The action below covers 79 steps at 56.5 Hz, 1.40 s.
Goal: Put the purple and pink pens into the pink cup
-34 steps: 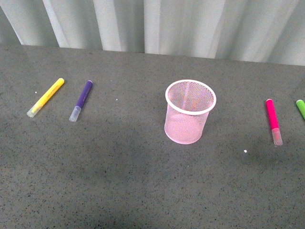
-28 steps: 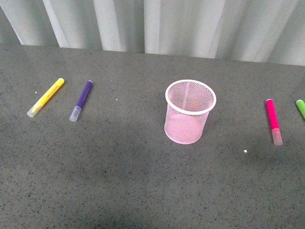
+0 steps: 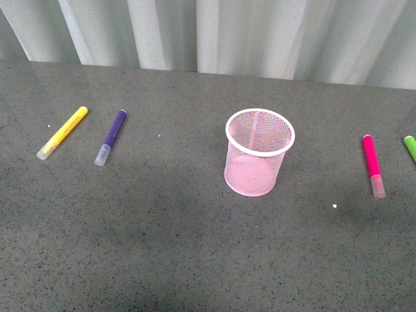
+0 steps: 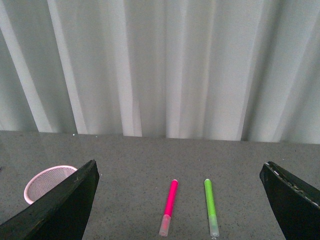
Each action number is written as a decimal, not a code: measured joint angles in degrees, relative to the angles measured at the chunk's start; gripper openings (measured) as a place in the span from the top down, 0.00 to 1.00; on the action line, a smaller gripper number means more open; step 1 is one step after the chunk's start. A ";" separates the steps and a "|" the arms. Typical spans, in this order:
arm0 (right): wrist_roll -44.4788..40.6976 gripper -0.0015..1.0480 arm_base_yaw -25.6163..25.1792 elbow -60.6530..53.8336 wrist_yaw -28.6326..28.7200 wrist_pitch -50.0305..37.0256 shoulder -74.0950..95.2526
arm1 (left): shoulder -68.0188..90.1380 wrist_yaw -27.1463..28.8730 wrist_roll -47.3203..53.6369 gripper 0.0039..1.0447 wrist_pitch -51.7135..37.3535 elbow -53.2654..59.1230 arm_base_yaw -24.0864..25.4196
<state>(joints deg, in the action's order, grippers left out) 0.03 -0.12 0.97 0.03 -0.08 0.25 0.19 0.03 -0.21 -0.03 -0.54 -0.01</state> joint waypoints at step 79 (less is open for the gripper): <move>0.00 0.07 0.00 0.00 0.00 0.02 0.00 | 83.25 5.90 -12.11 0.06 -6.88 -43.19 -1.60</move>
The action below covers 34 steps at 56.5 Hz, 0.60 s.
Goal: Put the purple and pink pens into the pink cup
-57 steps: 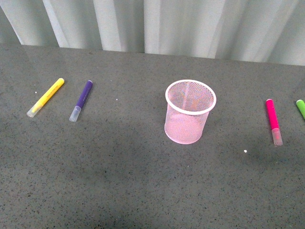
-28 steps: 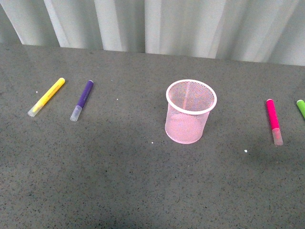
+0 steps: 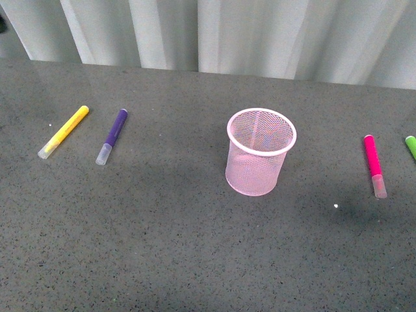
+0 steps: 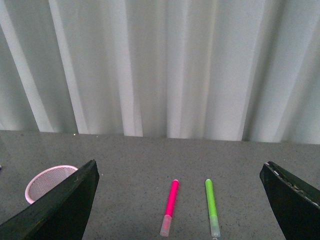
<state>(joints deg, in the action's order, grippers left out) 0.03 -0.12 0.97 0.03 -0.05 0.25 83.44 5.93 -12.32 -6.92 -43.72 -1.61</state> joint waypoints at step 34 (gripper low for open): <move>0.00 0.07 0.00 0.00 0.00 0.00 0.00 | 36.22 -1.81 6.58 0.06 27.82 -40.72 -6.99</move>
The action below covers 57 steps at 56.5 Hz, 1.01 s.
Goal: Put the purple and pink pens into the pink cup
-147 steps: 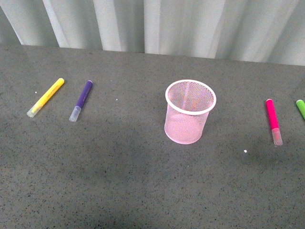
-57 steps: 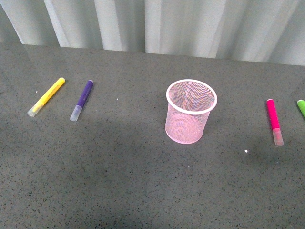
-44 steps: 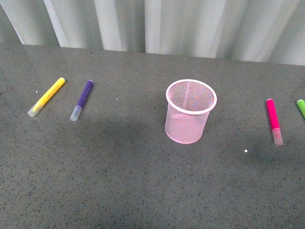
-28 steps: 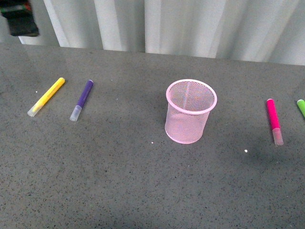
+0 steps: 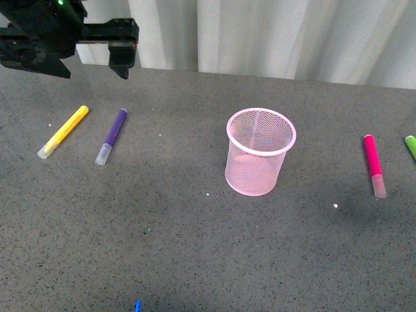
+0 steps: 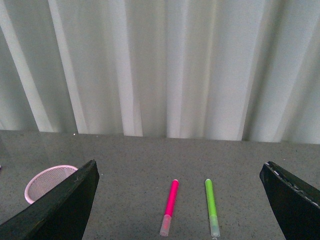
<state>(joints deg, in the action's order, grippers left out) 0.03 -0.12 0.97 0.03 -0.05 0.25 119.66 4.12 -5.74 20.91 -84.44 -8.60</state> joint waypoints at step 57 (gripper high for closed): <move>0.00 0.07 0.00 0.00 0.00 0.00 0.00 | 21.62 4.70 4.70 0.06 10.60 -19.23 -1.18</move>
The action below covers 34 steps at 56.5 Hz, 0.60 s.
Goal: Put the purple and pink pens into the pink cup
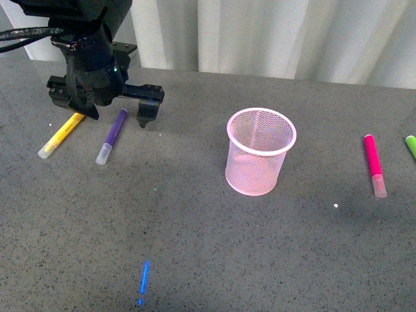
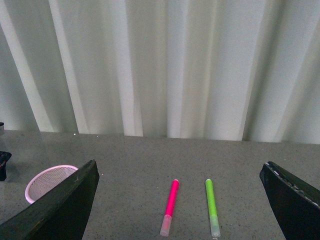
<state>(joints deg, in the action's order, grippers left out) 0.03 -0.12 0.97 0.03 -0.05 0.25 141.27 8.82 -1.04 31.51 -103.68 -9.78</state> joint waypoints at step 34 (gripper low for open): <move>0.00 0.07 0.00 0.00 0.00 0.00 0.00 | 1.86 1.57 3.85 0.66 -2.19 -0.39 -1.07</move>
<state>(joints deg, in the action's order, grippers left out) 0.03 -0.12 0.97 0.03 -0.05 0.25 143.13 10.39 2.81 29.32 -104.07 -10.85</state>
